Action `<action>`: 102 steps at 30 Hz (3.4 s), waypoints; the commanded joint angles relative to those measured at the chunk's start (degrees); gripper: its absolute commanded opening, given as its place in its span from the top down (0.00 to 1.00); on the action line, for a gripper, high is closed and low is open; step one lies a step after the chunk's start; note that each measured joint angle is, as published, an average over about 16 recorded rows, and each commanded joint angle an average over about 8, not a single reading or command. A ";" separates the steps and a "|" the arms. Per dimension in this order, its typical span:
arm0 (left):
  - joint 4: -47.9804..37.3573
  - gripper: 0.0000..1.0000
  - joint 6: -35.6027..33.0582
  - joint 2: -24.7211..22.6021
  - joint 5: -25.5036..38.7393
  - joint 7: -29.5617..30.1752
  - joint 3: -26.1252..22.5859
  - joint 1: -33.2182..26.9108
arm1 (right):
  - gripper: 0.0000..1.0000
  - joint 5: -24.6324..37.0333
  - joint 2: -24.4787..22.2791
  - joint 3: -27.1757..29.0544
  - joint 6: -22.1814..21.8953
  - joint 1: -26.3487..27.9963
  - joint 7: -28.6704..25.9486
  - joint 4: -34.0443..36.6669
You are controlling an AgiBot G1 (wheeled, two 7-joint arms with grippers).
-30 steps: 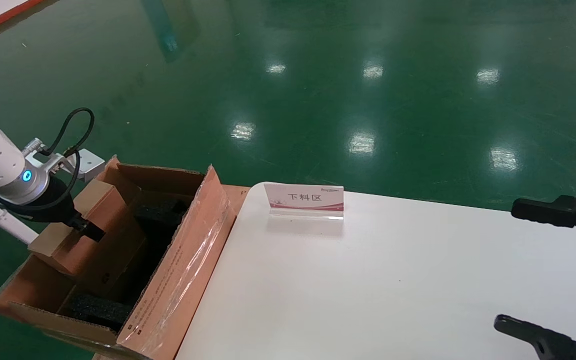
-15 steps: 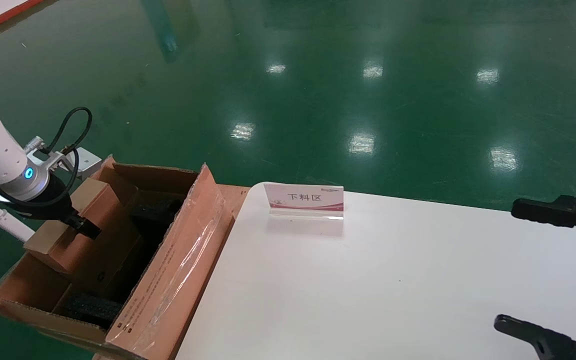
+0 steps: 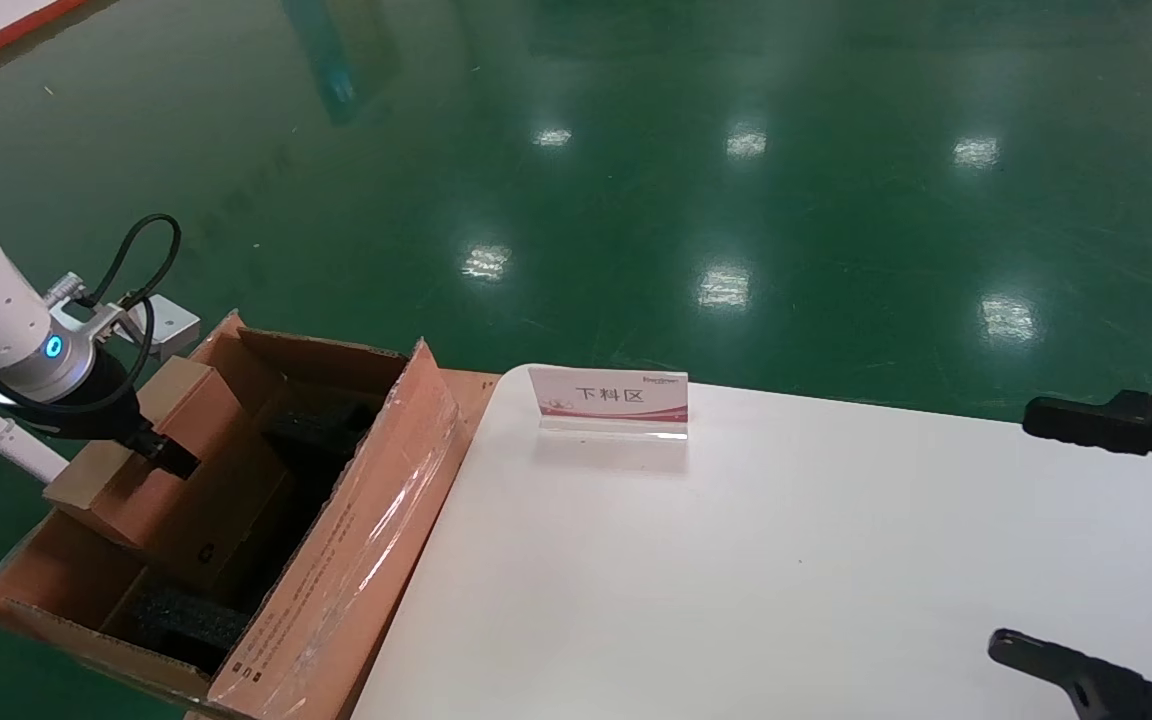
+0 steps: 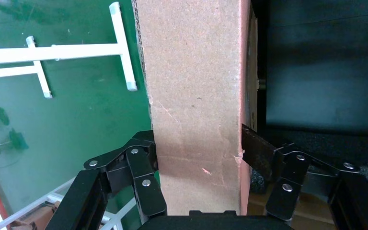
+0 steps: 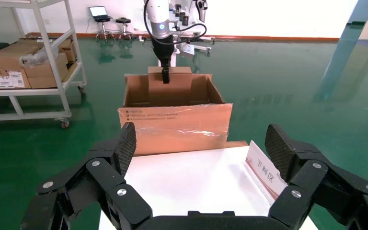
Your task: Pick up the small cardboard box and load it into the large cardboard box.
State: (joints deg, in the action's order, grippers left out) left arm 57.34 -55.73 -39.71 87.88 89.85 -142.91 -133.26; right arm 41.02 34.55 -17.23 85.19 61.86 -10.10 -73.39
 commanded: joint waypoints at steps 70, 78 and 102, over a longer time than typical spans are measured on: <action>18.91 0.00 -6.48 8.72 -25.11 -46.56 61.67 21.79 | 0.00 -0.04 -0.04 -0.14 0.01 0.06 0.09 0.12; 18.28 0.00 -12.04 7.77 -30.07 -54.27 77.12 33.61 | 0.00 -0.06 -0.04 -0.16 0.00 0.07 0.10 0.12; 16.41 0.00 -28.43 4.96 -44.65 -76.97 122.62 68.43 | 0.00 -0.10 -0.07 -0.22 -0.03 0.08 0.13 0.12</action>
State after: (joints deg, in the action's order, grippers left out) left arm 73.80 -83.69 -34.68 43.65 13.60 -21.48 -65.75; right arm 40.92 34.48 -17.44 85.16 61.94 -9.96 -73.28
